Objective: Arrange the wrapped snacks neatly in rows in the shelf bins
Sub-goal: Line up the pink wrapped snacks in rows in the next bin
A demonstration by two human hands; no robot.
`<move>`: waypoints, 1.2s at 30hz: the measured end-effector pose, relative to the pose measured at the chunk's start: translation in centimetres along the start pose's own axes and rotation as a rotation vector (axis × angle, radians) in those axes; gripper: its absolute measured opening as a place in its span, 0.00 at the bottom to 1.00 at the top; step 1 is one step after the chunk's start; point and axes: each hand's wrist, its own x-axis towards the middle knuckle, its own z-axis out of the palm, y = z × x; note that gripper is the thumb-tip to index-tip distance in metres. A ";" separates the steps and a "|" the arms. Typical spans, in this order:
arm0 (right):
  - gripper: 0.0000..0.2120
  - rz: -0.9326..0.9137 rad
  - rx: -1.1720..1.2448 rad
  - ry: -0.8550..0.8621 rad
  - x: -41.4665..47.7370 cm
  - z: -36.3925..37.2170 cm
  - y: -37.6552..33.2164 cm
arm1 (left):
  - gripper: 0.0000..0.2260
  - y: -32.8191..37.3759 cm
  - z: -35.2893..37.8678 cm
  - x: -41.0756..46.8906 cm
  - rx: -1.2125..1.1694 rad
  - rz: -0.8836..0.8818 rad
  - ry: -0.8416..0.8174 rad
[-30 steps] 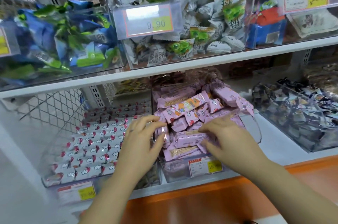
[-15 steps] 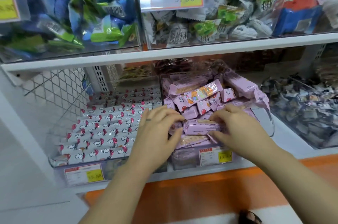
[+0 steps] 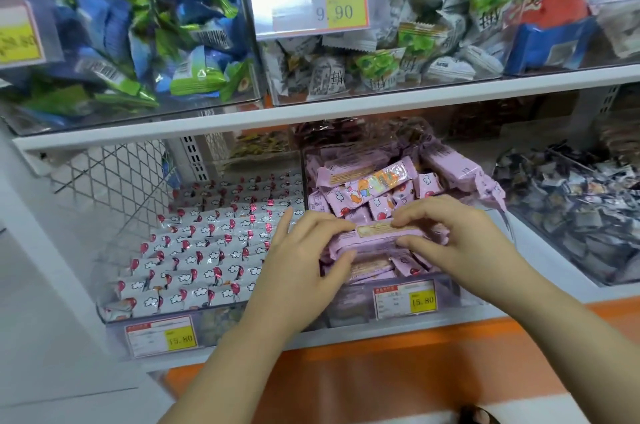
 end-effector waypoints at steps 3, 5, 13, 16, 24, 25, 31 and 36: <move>0.09 -0.067 0.010 0.145 0.2 0.1 -0.1 | 0.11 0.1 -0.9 0.1 -0.111 -0.001 0.175; 0.09 -0.076 0.016 0.225 0.3 -0.1 -0.3 | 0.10 -0.1 -1.6 0.2 -0.118 -0.057 0.306; 0.08 -0.065 0.014 0.263 0.4 0.1 -0.1 | 0.08 -1.8 -1.8 3.6 -0.172 -0.476 0.458; 0.07 -0.062 0.024 0.258 0.5 0.1 0.1 | 0.05 -3.1 -1.0 6.4 -0.165 -0.642 0.388; 0.08 -0.052 0.009 0.233 0.7 0.6 1.5 | 0.13 -3.2 0.3 8.4 -0.244 -0.621 0.156; 0.08 -0.054 0.007 0.229 0.7 0.7 1.5 | 0.15 -3.2 0.3 8.1 -0.233 -0.604 0.136; 0.07 -0.081 -0.015 0.204 1.0 1.0 1.8 | 0.17 -3.5 -0.2 6.9 -0.248 -0.541 0.086; 0.07 -0.089 -0.026 0.206 1.1 1.2 1.7 | 0.18 -4.1 -0.3 6.8 -0.247 -0.543 0.049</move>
